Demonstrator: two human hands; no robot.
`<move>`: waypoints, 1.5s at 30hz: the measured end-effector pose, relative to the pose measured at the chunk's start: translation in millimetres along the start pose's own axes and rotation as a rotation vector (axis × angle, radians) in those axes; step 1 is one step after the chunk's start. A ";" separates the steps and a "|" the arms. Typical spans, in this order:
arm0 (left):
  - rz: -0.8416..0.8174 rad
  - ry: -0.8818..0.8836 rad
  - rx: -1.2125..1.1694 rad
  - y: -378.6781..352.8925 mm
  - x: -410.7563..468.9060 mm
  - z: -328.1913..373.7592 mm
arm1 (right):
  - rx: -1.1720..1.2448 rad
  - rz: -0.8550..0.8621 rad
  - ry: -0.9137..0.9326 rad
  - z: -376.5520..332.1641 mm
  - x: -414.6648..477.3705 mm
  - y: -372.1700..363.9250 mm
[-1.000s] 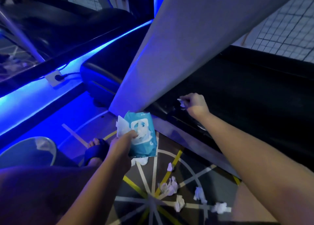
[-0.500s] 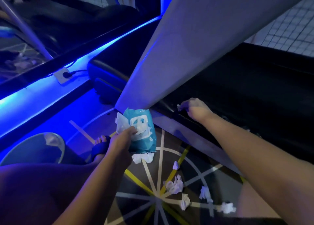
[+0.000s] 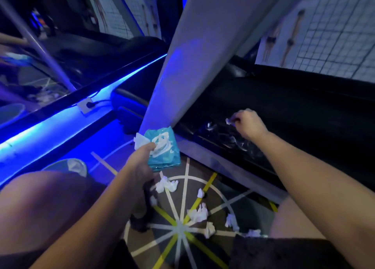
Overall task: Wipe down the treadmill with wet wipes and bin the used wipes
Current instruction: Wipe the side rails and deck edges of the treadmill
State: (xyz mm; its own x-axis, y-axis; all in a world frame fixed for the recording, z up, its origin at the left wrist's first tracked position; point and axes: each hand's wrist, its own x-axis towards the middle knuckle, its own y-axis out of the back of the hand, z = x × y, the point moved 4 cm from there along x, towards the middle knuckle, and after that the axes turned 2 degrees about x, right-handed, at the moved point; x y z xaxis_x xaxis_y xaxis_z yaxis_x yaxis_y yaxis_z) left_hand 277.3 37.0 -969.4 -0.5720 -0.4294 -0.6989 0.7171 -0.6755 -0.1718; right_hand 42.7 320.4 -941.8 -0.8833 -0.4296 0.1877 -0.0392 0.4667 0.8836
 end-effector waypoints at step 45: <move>-0.074 -0.077 0.373 -25.2 58.2 -4.5 | 0.120 -0.203 0.122 -8.2 96.6 -127.0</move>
State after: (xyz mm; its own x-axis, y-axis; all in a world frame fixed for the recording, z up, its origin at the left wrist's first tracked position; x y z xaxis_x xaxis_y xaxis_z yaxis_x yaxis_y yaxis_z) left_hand 227.7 31.7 -1008.9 -0.6549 -0.4059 -0.6375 0.4869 -0.8717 0.0549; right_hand -33.8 213.3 -1032.4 -0.7891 -0.6104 0.0690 -0.2711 0.4468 0.8525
